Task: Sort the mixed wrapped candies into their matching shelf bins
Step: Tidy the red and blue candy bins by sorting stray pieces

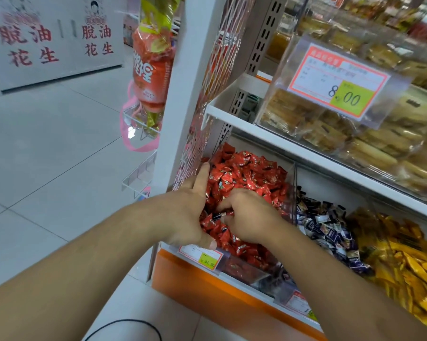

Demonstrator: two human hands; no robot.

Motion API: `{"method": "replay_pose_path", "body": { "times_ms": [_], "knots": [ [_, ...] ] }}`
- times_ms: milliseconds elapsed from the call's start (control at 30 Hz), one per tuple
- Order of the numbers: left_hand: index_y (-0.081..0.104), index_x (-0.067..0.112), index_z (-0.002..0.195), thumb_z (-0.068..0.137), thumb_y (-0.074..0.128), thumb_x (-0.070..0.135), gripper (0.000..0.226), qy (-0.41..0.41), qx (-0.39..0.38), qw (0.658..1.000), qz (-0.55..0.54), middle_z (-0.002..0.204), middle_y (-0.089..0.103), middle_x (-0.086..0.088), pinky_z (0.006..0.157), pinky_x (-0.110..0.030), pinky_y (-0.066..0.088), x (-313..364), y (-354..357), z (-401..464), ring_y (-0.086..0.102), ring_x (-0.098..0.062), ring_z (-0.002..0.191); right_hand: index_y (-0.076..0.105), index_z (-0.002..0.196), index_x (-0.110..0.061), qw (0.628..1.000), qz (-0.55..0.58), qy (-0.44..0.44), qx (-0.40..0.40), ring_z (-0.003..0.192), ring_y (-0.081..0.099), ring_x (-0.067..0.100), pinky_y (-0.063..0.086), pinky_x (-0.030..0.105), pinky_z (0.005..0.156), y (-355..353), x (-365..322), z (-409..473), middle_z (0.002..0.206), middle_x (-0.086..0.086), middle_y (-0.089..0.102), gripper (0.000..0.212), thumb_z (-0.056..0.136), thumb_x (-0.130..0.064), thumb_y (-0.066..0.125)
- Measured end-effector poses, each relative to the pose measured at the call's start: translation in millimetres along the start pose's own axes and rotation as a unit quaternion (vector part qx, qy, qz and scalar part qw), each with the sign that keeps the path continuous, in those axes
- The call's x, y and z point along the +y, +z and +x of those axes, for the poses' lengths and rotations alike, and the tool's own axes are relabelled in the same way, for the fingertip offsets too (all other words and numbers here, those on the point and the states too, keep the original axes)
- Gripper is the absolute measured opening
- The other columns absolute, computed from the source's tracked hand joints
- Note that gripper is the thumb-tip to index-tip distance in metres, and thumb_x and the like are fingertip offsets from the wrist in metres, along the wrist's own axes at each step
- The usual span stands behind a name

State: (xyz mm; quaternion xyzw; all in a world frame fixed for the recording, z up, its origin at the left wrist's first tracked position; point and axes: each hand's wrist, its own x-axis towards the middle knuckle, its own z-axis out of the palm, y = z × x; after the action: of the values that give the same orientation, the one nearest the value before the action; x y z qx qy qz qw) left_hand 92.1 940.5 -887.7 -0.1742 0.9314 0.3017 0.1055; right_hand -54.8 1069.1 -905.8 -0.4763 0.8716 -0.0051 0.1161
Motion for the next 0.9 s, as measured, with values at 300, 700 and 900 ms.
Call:
{"method": "replay_pose_path", "body": {
  "times_ms": [300, 700, 900],
  "knots": [
    [-0.045, 0.033, 0.144, 0.077, 0.085, 0.053, 0.148, -0.005, -0.008, 1.000, -0.004, 0.170, -0.018, 0.003, 0.116, -0.034, 0.035, -0.2, 0.2, 0.1, 0.025, -0.025, 0.154, 0.071, 0.077, -0.030, 0.999, 0.021, 0.029, 0.024, 0.092, 0.065, 0.014, 0.061, 0.042, 0.081, 6.3, -0.6, 2.3, 0.096, -0.015, 0.064, 0.016, 0.083, -0.016, 0.076],
    [-0.046, 0.036, 0.143, 0.075, 0.085, 0.054, 0.149, 0.002, -0.010, 1.000, -0.010, 0.170, -0.016, 0.002, 0.119, -0.037, 0.033, -2.6, 0.7, 2.0, 0.025, -0.026, 0.153, 0.066, 0.075, -0.029, 0.976, 0.132, 0.051, 0.165, 0.071, 0.067, 0.004, 0.060, 0.024, 0.064, -31.4, -4.0, -52.1, 0.076, -0.015, 0.069, 0.025, 0.092, -0.011, 0.067],
    [-0.047, 0.037, 0.143, 0.073, 0.085, 0.057, 0.151, 0.011, -0.006, 1.000, -0.004, 0.170, -0.016, 0.001, 0.118, -0.036, 0.034, -4.7, 1.0, 2.2, 0.026, -0.025, 0.153, 0.073, 0.080, -0.024, 0.892, 0.328, 0.145, 0.274, 0.079, 0.071, 0.007, 0.058, 0.032, 0.076, -52.9, 39.7, -118.4, 0.081, -0.010, 0.075, 0.017, 0.093, -0.013, 0.073]
  ]
}}
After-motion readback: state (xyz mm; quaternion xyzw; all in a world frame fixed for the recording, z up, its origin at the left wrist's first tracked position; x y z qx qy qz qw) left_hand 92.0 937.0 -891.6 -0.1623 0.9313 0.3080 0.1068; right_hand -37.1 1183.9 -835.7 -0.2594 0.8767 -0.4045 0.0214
